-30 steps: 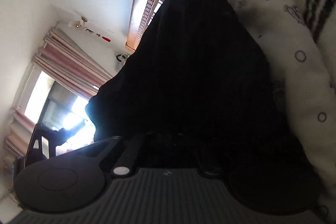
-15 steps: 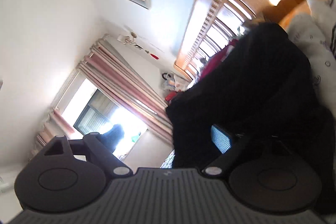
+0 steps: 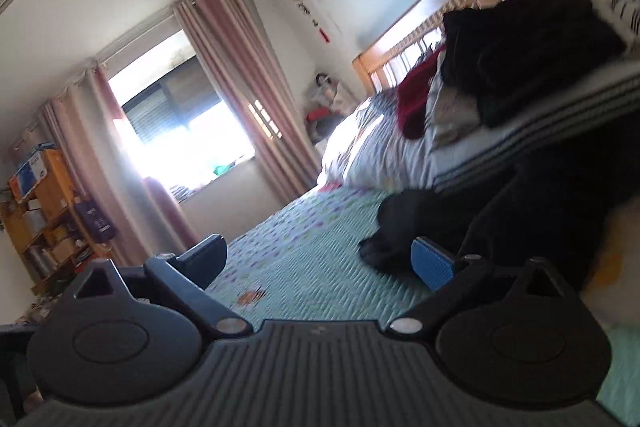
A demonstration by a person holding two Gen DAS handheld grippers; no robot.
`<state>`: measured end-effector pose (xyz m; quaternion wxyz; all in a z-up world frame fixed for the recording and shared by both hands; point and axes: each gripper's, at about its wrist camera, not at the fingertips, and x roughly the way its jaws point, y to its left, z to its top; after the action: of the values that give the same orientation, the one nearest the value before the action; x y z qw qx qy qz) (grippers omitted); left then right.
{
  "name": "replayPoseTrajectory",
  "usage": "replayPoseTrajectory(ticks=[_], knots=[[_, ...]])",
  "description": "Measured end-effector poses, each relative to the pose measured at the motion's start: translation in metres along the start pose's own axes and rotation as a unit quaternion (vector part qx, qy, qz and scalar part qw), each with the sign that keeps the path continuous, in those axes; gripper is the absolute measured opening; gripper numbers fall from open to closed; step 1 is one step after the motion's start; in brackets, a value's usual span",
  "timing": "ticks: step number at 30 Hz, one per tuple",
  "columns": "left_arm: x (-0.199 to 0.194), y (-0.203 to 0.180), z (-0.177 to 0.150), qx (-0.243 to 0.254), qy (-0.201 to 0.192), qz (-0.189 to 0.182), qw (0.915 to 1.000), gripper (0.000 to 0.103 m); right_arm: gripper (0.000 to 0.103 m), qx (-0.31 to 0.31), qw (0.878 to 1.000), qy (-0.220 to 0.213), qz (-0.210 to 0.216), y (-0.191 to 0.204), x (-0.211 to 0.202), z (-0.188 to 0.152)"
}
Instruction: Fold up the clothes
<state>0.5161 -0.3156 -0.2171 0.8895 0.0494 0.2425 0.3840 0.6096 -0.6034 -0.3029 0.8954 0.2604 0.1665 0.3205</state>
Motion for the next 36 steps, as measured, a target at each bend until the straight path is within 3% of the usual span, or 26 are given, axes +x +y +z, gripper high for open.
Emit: replayPoseTrajectory(ticks=[5,14,20,28,36], knots=[[-0.019,0.033,-0.020,0.001,0.047,-0.043,0.9980,0.102,0.098,0.035,0.999,0.033,-0.020,0.016,-0.033,-0.045],[-0.069,0.098,-0.046,-0.019,0.024,-0.065,0.9974,0.102,0.098,0.026,0.996,0.071,-0.054,0.046,-0.067,-0.076],[-0.088,0.147,-0.061,-0.043,0.033,-0.092,0.9942,0.102,0.098,0.006,0.994,0.102,-0.037,0.091,-0.070,-0.090],[-0.115,0.210,-0.082,-0.074,0.010,-0.090,0.9932,0.102,0.098,-0.035,0.989,0.146,-0.007,0.152,-0.069,-0.116],[-0.116,0.236,-0.109,-0.087,0.045,-0.142,0.9849,0.103,0.098,-0.057,0.983,0.174,0.005,0.185,-0.069,-0.134]])
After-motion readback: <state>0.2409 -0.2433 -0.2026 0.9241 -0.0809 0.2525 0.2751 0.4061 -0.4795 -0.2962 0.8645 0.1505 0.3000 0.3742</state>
